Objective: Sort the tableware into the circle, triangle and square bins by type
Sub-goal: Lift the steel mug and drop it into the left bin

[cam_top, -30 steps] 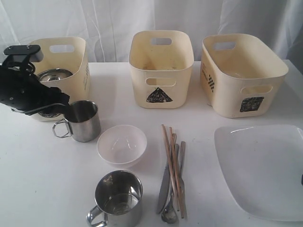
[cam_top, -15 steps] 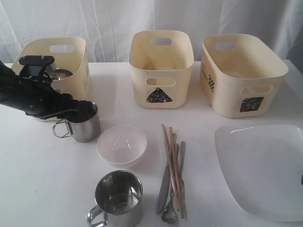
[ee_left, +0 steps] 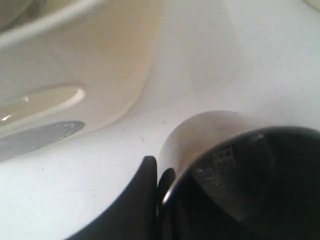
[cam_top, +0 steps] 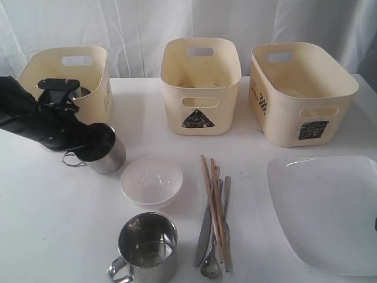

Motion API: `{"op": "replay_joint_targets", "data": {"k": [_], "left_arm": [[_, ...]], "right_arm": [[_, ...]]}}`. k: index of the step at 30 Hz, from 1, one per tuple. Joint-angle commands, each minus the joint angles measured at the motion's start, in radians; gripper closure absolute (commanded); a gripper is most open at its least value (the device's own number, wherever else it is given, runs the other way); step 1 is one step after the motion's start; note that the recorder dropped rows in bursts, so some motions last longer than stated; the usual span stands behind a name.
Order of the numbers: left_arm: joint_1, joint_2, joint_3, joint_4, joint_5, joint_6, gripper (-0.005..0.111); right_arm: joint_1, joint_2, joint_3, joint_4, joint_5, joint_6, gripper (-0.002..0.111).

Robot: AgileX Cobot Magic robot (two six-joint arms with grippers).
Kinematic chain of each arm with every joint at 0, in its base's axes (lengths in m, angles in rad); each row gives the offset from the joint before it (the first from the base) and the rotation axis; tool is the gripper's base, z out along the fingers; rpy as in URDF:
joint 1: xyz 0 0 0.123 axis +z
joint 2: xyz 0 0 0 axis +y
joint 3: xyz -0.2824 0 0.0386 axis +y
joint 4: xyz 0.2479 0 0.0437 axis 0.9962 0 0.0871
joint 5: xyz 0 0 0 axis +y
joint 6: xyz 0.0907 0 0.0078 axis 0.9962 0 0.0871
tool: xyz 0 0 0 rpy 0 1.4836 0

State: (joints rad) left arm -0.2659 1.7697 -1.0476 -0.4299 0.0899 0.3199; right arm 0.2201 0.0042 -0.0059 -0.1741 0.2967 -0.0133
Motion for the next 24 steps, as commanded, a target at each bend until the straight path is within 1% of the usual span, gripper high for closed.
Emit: {"op": "replay_joint_targets", "data": {"k": [1, 4, 6, 8, 10, 12, 13, 16, 17, 19, 21, 24], "left_arm": [[0.028, -0.105, -0.030, 0.016, 0.140, 0.037, 0.107], [0.037, -0.201, -0.053, 0.020, 0.235, 0.051, 0.107], [0.037, -0.283, -0.077, 0.020, 0.297, 0.097, 0.107], [0.037, -0.363, -0.102, 0.033, 0.322, 0.150, 0.107], [0.039, -0.417, -0.137, 0.123, 0.319, 0.183, 0.107], [0.062, -0.437, -0.179, 0.213, 0.274, 0.145, 0.107], [0.077, -0.437, -0.198, 0.233, 0.243, 0.117, 0.107], [0.143, -0.371, -0.276, 0.264, 0.170, 0.070, 0.107], [0.169, -0.336, -0.306, 0.264, 0.154, 0.070, 0.107], [0.200, -0.256, -0.358, 0.257, 0.145, 0.070, 0.107], [0.226, -0.152, -0.415, 0.245, 0.138, 0.068, 0.107], [0.243, -0.008, -0.486, 0.218, 0.107, 0.068, 0.107]], "right_arm": [[-0.007, -0.004, 0.006, 0.002, -0.008, 0.005, 0.108], [-0.007, -0.004, 0.006, 0.002, -0.008, 0.005, 0.108], [-0.007, -0.004, 0.006, 0.002, -0.008, 0.005, 0.108], [-0.007, -0.004, 0.006, 0.002, -0.008, 0.005, 0.108], [-0.007, -0.004, 0.006, 0.002, -0.008, 0.005, 0.108], [-0.007, -0.004, 0.006, 0.002, -0.008, 0.005, 0.108], [-0.007, -0.004, 0.006, 0.002, -0.008, 0.005, 0.108], [-0.007, -0.004, 0.006, 0.002, -0.008, 0.005, 0.108], [-0.007, -0.004, 0.006, 0.002, -0.008, 0.005, 0.108], [-0.007, -0.004, 0.006, 0.002, -0.008, 0.005, 0.108], [-0.007, -0.004, 0.006, 0.002, -0.008, 0.005, 0.108], [-0.007, -0.004, 0.006, 0.002, -0.008, 0.005, 0.108]]}}
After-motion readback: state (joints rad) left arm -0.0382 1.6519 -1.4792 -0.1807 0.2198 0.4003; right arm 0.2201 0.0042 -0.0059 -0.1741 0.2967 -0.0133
